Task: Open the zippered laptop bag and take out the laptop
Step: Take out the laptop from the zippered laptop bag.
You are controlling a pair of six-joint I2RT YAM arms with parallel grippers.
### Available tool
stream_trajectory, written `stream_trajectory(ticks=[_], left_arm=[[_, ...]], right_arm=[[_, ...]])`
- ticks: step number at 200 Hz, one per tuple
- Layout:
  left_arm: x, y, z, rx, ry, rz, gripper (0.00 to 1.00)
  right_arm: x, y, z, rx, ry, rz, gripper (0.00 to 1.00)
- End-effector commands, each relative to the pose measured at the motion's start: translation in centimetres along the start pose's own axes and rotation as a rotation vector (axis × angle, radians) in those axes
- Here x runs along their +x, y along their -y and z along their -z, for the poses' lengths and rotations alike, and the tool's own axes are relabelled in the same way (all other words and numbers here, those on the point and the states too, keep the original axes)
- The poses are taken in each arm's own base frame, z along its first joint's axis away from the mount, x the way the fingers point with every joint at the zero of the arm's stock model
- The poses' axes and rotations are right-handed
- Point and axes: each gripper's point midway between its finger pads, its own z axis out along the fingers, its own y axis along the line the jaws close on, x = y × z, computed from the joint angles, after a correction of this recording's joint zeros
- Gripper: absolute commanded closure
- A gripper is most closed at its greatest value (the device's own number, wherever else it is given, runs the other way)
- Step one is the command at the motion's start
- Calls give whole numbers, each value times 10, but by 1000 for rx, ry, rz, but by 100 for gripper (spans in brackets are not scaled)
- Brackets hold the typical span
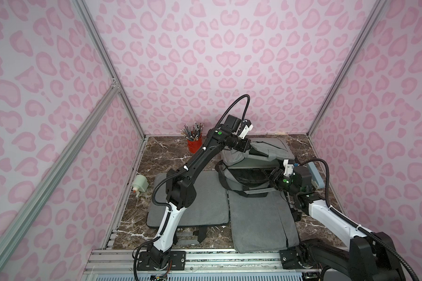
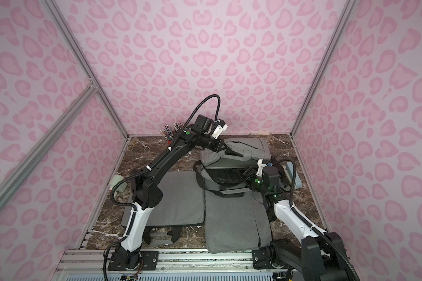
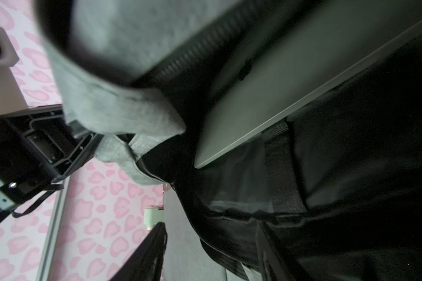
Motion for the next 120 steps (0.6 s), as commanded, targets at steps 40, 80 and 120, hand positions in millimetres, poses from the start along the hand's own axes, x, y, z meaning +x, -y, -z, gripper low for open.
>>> stream_trajectory(ticks=[40, 80, 120], left_arm=[[-24, 26, 7, 117, 78, 40, 98], [-24, 29, 7, 127, 79, 49, 98], [-24, 34, 5, 144, 75, 53, 98]], right_arm=[[0, -12, -32, -105, 95, -302, 44], [2, -6, -49, -117, 85, -420, 48], [0, 5, -72, -115, 85, -501, 52]])
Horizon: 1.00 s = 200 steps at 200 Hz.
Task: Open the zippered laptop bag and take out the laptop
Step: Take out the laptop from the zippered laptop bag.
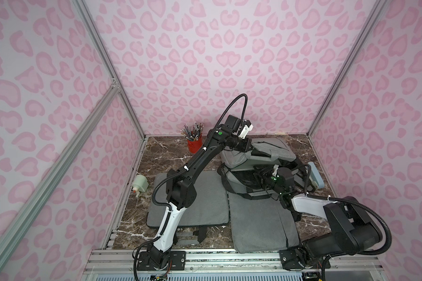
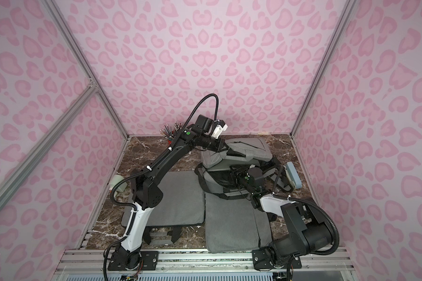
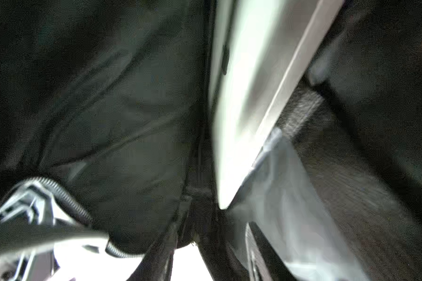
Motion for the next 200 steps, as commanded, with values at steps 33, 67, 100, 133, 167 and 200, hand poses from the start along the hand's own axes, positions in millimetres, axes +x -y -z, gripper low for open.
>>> stream_trajectory(ticks=[33, 67, 100, 133, 167, 200], left_arm=[[-24, 29, 5, 106, 87, -50, 98], [-24, 32, 6, 117, 85, -44, 99], [-26, 31, 9, 104, 93, -68, 98], [-28, 40, 8, 155, 97, -41, 98], [-27, 43, 9, 173, 89, -35, 98], [-22, 43, 4, 188, 70, -31, 99]], right_arm=[[-10, -1, -28, -18, 19, -66, 57], [-18, 18, -42, 49, 36, -87, 59], [-23, 30, -38, 149, 80, -65, 58], [-35, 38, -45, 129, 90, -74, 58], [-37, 10, -59, -44, 51, -79, 61], [-31, -19, -67, -192, -2, -53, 66]])
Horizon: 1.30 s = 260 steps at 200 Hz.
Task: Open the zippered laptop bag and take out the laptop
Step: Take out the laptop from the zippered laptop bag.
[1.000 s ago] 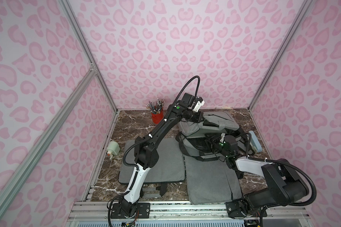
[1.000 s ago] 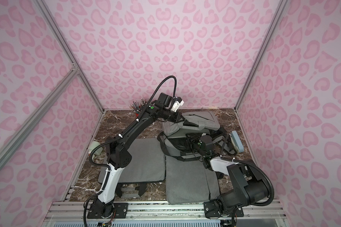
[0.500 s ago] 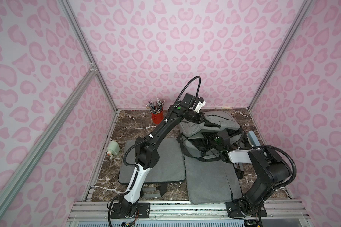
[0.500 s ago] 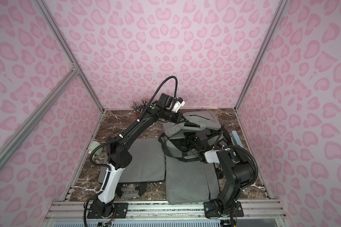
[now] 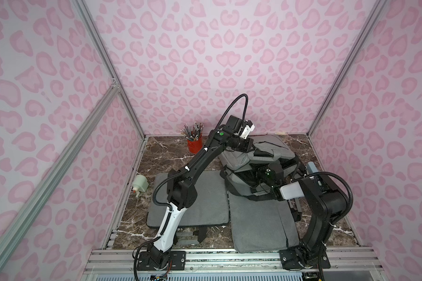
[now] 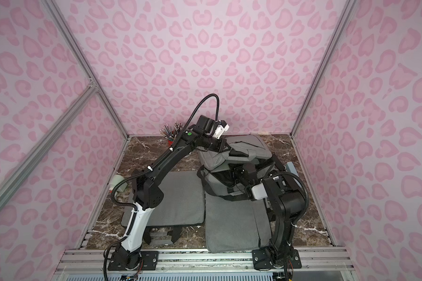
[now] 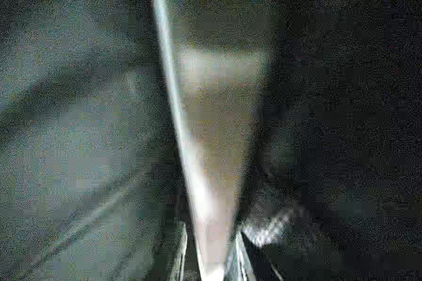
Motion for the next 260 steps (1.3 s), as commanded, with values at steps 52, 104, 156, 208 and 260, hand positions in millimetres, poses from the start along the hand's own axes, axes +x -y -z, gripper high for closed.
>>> stream_trajectory(ticks=[52, 104, 156, 208, 260], left_arm=[[-14, 26, 3, 129, 43, -71, 98], [-15, 24, 2, 128, 46, -73, 99], [-16, 24, 6, 123, 47, -84, 98], [-15, 27, 7, 139, 43, -81, 98], [-14, 34, 3, 186, 35, -60, 98]], right_arm=[[20, -38, 18, -111, -78, 107, 64], [28, -33, 23, -60, -134, 118, 63], [27, -29, 33, -8, -124, 142, 55], [22, -28, 26, -24, -132, 131, 56], [20, -44, 18, -137, -122, 123, 58]])
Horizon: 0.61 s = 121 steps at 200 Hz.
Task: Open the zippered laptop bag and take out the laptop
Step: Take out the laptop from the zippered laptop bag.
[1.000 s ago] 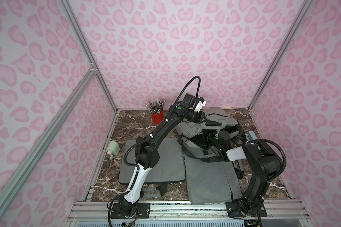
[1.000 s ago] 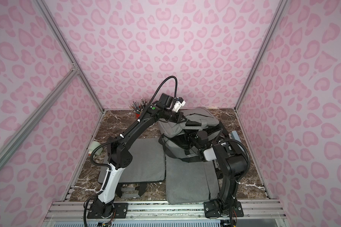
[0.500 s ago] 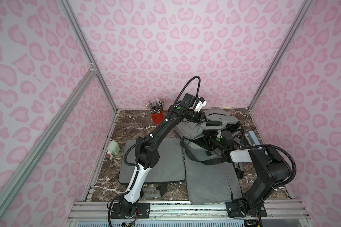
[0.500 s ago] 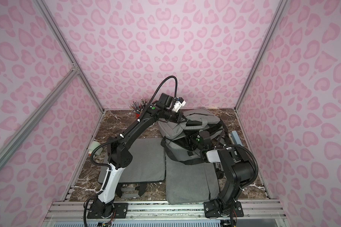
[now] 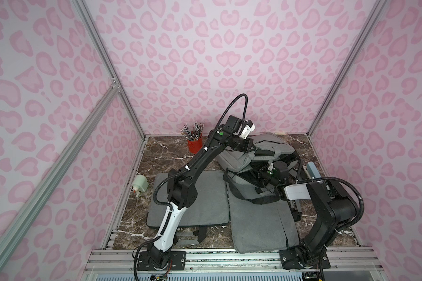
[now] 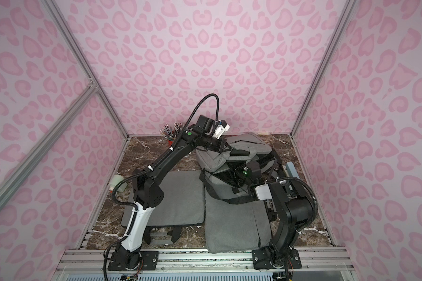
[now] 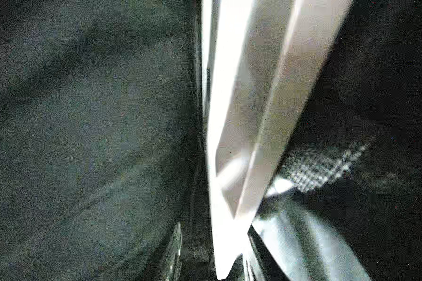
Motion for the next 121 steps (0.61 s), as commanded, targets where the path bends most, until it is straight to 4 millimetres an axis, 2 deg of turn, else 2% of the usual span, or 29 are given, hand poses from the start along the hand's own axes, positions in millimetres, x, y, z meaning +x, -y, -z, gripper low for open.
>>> stream_trajectory(ticks=[1, 32, 63, 95, 121], left_arm=[[-16, 32, 3, 139, 48, -51, 98], [-14, 35, 0, 166, 41, -45, 98], [-12, 36, -2, 181, 30, -35, 98], [-13, 41, 2, 189, 35, -44, 99], [-13, 42, 1, 205, 33, -48, 98]], right_arm=[[-2, -32, -3, -144, 14, 37, 58], [-11, -24, -12, -88, 77, 84, 60], [-20, -27, -10, -167, 132, 54, 61], [-33, -37, 0, -239, 221, 39, 62], [-34, -59, 5, -380, 230, 19, 61]])
